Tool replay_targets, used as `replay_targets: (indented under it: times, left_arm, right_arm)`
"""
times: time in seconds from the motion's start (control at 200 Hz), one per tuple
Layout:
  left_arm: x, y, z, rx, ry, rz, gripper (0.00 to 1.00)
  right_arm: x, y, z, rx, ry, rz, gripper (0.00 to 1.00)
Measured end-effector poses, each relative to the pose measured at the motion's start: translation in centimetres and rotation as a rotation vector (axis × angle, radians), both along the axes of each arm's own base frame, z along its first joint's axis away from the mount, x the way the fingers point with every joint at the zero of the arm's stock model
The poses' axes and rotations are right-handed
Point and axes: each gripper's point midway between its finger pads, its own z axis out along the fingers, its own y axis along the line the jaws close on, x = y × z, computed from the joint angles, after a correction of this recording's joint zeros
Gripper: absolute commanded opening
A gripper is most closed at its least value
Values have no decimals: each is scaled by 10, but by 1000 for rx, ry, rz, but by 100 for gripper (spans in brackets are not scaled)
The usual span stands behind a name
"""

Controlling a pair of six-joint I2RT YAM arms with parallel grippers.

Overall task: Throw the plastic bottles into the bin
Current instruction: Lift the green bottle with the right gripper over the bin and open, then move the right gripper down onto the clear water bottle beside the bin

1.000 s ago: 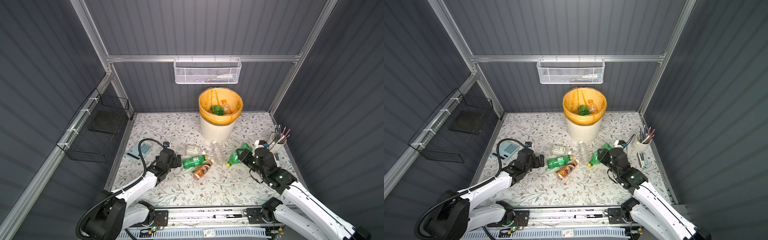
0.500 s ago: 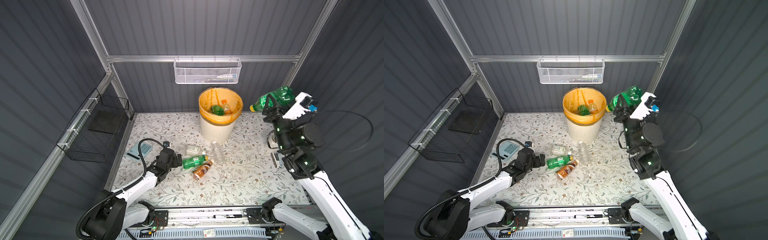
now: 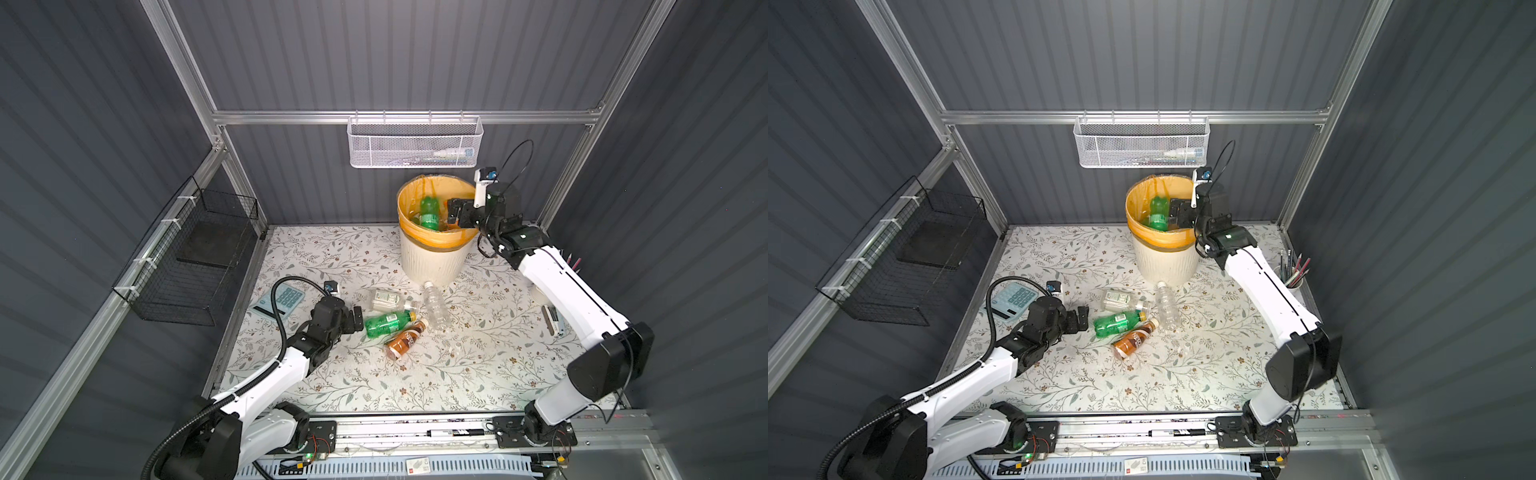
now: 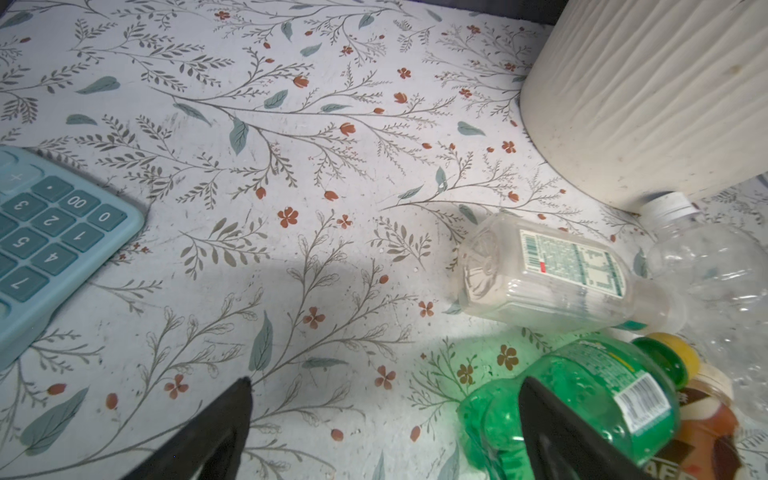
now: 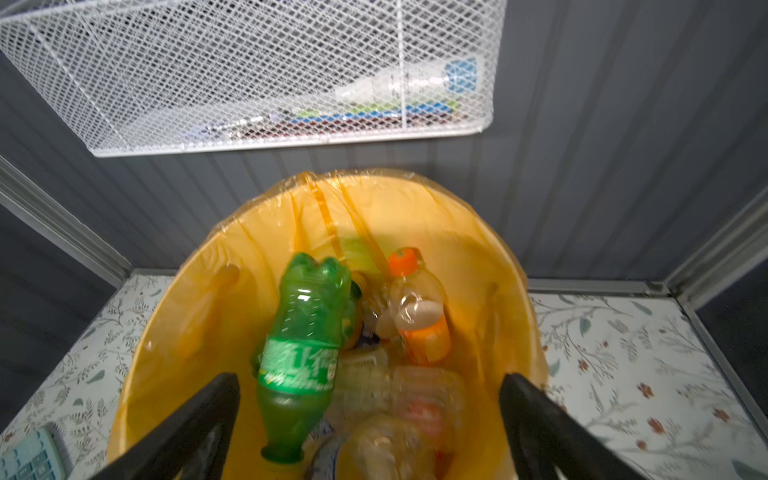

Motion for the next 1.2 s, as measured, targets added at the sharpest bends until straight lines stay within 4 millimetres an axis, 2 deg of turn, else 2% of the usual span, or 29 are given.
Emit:
replay_targets:
  times: [0.17,0.235,0.295,0.38,0.56,0.655,0.74,0.871,1.001,1.201]
  left_arm:
    - [-1,-7,4,-12,-11,-47,100]
    - [-2,-9,4,-13,-9,-57,100]
    - [-3,-10,4,-15,-7,-65,100]
    - [-3,-11,4,-16,-6,-70,100]
    - [-3,-11,4,-19,-5,-72,100]
    - [-3,-11,4,-19,-5,-72,100]
    - [-3,-11,4,-19,-5,-73,100]
    - [-3,-12,4,-24,-3,-73,100]
    - [-3,-12,4,-26,-1,-71,100]
    - [-5,-9,7,-25,-10,-65,100]
  right_arm:
    - [-53,-26,48,69,-140,-22,99]
    - [-68,-33,54,85,-163,-26,99]
    - [-78,-38,45,90,-151,-31,99]
    - [-87,-40,13,83,-88,-30,99]
    - [-100,-33,-82,70,137,0,99]
    - [-105,-19,-129,64,258,24,99]
    - [-108,2,-173,42,372,59,99]
    - [-108,29,-227,-5,514,96,99]
    - [-104,47,-262,-37,606,107,96]
    - [-98,58,-294,-58,680,99,86]
